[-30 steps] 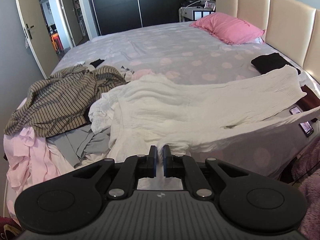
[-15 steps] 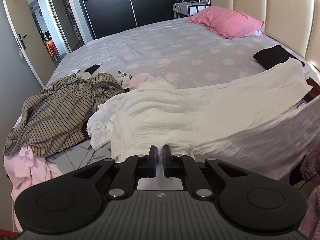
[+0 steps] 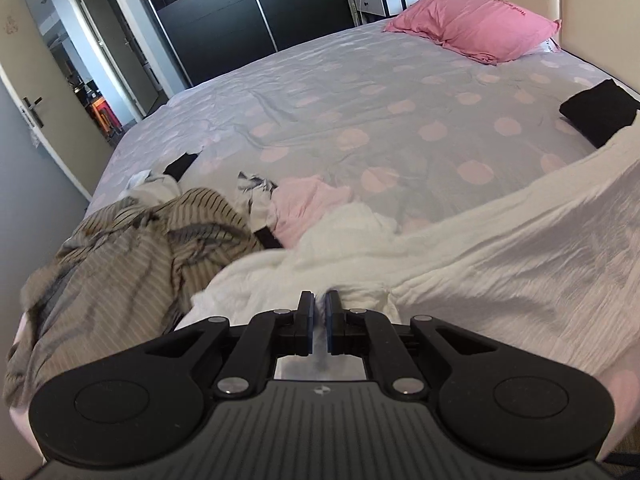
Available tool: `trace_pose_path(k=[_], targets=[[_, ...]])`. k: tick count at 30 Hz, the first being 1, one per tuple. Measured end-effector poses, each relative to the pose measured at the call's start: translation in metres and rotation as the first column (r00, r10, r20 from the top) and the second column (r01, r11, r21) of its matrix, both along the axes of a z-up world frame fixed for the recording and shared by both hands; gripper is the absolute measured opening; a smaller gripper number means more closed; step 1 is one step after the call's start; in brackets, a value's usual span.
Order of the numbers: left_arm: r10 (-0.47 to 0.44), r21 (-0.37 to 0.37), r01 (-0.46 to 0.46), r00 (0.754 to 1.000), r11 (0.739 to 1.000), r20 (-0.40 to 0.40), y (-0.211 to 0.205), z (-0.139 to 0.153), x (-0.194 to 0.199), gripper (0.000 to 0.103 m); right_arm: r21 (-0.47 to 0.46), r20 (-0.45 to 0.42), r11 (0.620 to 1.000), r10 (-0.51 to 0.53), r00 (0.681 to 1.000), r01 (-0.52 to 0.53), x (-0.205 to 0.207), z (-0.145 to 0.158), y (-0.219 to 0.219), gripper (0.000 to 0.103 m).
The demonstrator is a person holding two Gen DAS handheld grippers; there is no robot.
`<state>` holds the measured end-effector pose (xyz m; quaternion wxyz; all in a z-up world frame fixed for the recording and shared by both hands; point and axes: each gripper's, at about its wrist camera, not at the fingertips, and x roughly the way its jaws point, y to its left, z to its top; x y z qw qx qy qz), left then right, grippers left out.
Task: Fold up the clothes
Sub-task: 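Lift the white muslin with both tools and lay it over the black garment, then open both tools and release the muslin onto the garment stack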
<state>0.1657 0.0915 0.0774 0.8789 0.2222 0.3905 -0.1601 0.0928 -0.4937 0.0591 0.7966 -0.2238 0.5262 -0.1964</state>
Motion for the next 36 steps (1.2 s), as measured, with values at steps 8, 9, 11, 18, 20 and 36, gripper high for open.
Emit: trace_pose_path(k=[8,9,11,18,20,36], targets=[[0.011,-0.029,-0.012,1.000,1.000,-0.004,-0.028,-0.041,0.063,0.004,0.003,-0.041,0.997,-0.082,0.996,0.082,0.085,-0.061,-0.027,0.003],[0.012,-0.037,-0.012,1.000,0.999,-0.006,-0.029,-0.044,0.068,0.004,0.005,-0.053,0.996,-0.091,0.994,0.091,0.091,-0.069,-0.029,0.003],[0.013,-0.053,-0.014,1.000,0.998,-0.011,-0.032,-0.051,0.077,0.004,0.007,-0.077,0.994,-0.106,0.991,0.107,0.099,-0.086,-0.033,0.003],[0.054,-0.203,-0.052,0.998,0.978,0.006,-0.014,-0.049,0.083,0.009,0.012,-0.030,0.991,-0.133,0.991,0.134,0.102,-0.100,-0.039,0.016],[0.092,-0.266,-0.085,0.996,0.960,0.015,-0.002,-0.040,0.081,0.018,-0.028,0.006,0.993,-0.118,0.993,0.118,0.096,-0.095,-0.033,0.040],[0.111,-0.307,-0.109,0.994,0.945,-0.011,0.033,-0.001,0.012,0.022,0.268,0.174,0.957,0.067,0.983,-0.112,0.015,-0.038,0.085,0.047]])
